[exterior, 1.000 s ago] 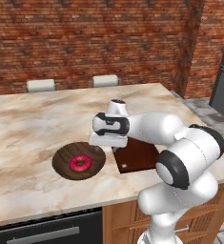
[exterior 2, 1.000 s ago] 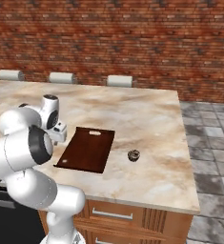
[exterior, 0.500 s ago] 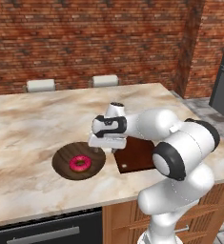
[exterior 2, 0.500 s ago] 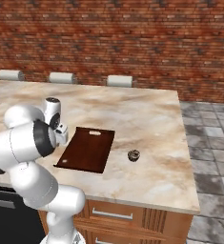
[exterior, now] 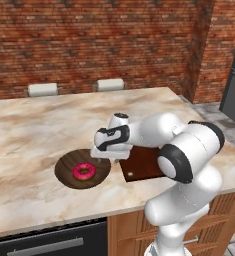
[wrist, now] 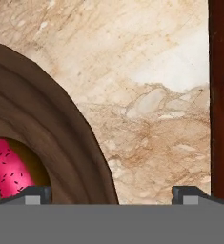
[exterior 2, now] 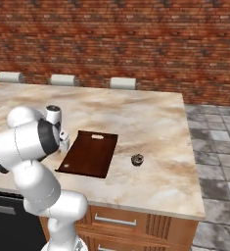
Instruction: Place the bowl with donut and the cupcake onto the tray.
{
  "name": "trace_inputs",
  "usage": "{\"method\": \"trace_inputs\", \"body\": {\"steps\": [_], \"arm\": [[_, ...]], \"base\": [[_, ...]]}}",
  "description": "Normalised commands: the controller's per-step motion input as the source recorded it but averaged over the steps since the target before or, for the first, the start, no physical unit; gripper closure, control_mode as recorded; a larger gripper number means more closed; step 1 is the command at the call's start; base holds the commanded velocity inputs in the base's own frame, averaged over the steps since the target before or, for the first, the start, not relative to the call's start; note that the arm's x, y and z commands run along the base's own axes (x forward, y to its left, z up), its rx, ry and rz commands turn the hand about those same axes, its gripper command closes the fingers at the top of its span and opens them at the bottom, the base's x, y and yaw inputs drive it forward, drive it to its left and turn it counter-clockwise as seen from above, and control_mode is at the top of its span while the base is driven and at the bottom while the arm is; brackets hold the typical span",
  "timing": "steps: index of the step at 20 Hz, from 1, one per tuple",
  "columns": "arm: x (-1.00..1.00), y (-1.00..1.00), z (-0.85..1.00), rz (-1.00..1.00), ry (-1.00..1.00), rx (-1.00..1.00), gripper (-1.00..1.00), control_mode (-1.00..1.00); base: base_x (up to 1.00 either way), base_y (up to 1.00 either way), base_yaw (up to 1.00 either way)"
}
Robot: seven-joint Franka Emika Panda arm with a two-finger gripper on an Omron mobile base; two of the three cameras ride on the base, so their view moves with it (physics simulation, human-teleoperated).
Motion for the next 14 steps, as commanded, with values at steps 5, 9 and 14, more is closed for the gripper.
{"method": "trace_inputs", "body": {"steps": [5, 9, 14], "arm": [[0.0, 0.11, -0.22, 0.0, -0.08, 0.03, -1.0, -1.0], [0.0, 0.03, -0.18, 0.0, -0.04, 0.05, -1.0, -1.0], [0.0, 0.0, -0.05, 0.0, 0.0, 0.03, -1.0, -1.0]], "base": [[0.0, 0.0, 0.0], [0.0, 0.0, 0.0], [0.0, 0.0, 0.0]]}}
